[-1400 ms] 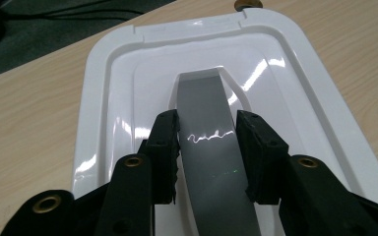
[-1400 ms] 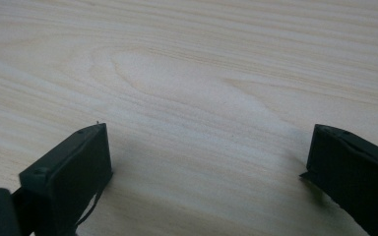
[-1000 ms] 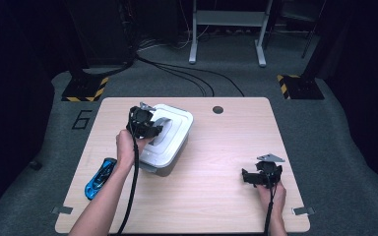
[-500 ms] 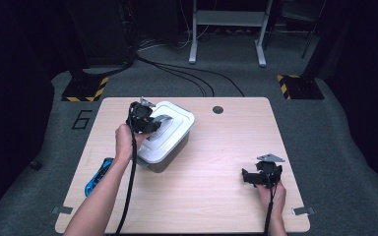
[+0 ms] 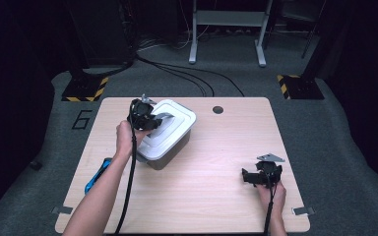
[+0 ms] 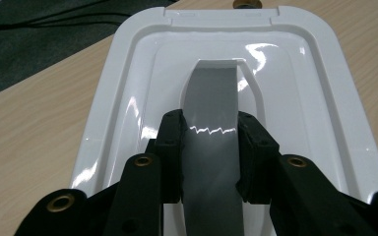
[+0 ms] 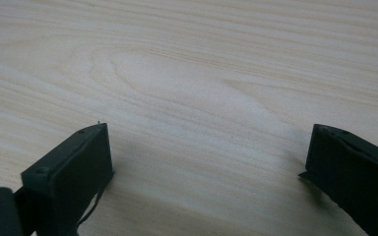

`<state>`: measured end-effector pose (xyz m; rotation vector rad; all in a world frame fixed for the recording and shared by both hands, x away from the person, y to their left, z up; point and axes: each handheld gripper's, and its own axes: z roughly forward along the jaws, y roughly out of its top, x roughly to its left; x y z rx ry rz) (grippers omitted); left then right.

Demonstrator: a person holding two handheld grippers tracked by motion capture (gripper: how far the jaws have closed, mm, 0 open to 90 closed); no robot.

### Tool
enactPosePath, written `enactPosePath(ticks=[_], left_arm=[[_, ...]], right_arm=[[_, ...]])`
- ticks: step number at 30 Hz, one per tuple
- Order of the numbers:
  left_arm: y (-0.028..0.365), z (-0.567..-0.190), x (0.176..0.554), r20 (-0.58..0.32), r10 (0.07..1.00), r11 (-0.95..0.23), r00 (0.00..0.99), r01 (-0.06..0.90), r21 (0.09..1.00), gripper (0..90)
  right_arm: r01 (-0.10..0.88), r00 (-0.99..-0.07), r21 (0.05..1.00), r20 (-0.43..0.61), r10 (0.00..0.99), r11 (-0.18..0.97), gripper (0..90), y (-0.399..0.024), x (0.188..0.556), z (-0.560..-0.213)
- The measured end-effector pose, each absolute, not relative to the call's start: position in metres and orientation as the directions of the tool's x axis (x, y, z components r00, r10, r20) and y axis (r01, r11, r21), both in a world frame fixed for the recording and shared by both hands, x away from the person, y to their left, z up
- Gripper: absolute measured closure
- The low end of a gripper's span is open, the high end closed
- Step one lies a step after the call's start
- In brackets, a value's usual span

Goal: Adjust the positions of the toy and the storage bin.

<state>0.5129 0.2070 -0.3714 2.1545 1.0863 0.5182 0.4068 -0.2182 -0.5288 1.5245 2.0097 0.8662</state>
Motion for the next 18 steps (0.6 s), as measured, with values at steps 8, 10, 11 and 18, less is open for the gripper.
enactPosePath(ticks=[8, 10, 11, 18], left_arm=[[0.2065, -0.3715, 0.5115, 0.041, 0.820, -0.424, 0.570, 0.558, 0.713, 67.5], [0.2066, -0.3715, 0.5118, 0.036, 0.822, -0.420, 0.569, 0.561, 0.713, 67.4], [0.2065, -0.3712, 0.5119, 0.036, 0.822, -0.421, 0.568, 0.564, 0.711, 67.5], [0.2070, -0.3710, 0.5128, 0.036, 0.820, -0.424, 0.572, 0.564, 0.708, 67.4]], right_arm=[[0.665, -0.272, 0.724, 0.006, 0.962, 0.183, 2.8, -0.2182, 0.4069, -0.5288], [0.665, -0.272, 0.724, 0.006, 0.962, 0.183, 2.9, -0.2181, 0.4069, -0.5288], [0.665, -0.272, 0.724, 0.006, 0.962, 0.184, 2.9, -0.2182, 0.4069, -0.5288], [0.669, -0.266, 0.721, 0.004, 0.964, 0.182, 3.1, -0.2176, 0.4063, -0.5285]])
